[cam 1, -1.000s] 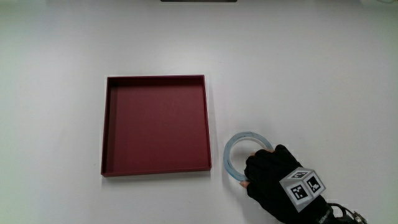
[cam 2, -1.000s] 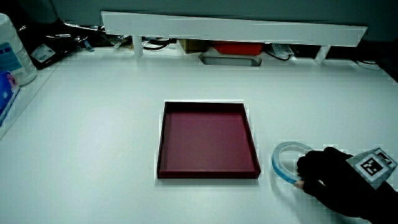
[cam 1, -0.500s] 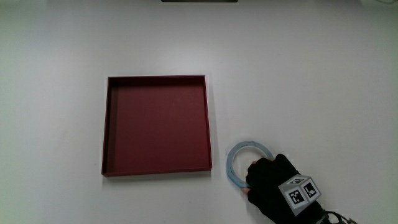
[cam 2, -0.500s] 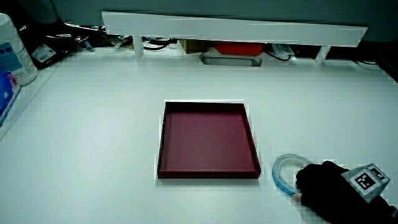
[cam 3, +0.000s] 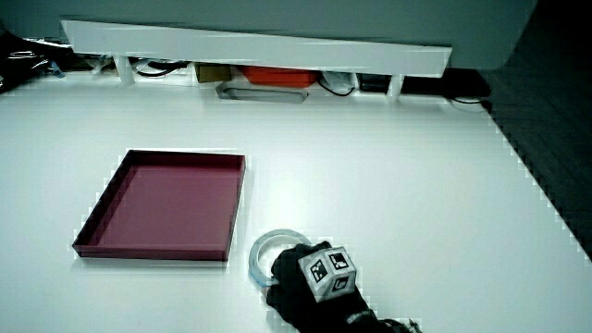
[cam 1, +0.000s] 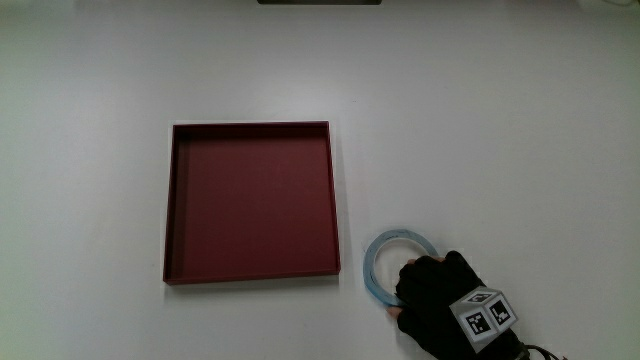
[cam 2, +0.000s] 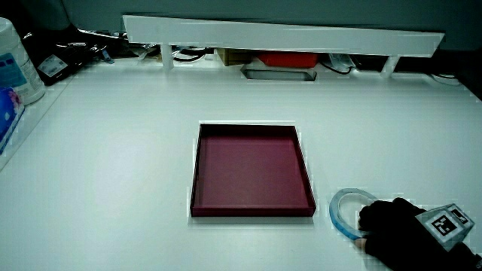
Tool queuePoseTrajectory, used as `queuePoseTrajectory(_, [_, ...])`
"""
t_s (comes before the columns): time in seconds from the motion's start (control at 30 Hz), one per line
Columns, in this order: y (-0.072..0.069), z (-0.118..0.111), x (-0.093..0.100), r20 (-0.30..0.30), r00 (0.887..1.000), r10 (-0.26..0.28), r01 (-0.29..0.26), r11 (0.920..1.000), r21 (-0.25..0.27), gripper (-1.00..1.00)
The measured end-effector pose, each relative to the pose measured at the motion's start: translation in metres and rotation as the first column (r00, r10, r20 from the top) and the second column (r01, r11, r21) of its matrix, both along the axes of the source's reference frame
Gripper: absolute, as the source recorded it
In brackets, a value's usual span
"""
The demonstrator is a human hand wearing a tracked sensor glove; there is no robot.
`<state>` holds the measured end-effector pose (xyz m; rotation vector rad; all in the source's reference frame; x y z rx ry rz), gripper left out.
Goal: Place blue tape
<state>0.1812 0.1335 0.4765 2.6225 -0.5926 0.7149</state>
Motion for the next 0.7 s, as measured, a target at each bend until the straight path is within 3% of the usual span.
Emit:
queuePoseTrajectory(0.5, [0.000, -0.004, 0.000, -0.023, 1.000, -0.019, 0.019, 0.9996, -0.023, -0.76])
queuePoseTrajectory(0.67, [-0.002, -0.018, 0.001, 0.005, 1.000, -0.020, 0.020, 0.9997, -0.014, -0.91])
queuePoseTrajectory(0.7, [-0.003, -0.021, 0.003, 0.021, 1.000, -0.014, 0.015, 0.9994, -0.032, -0.94])
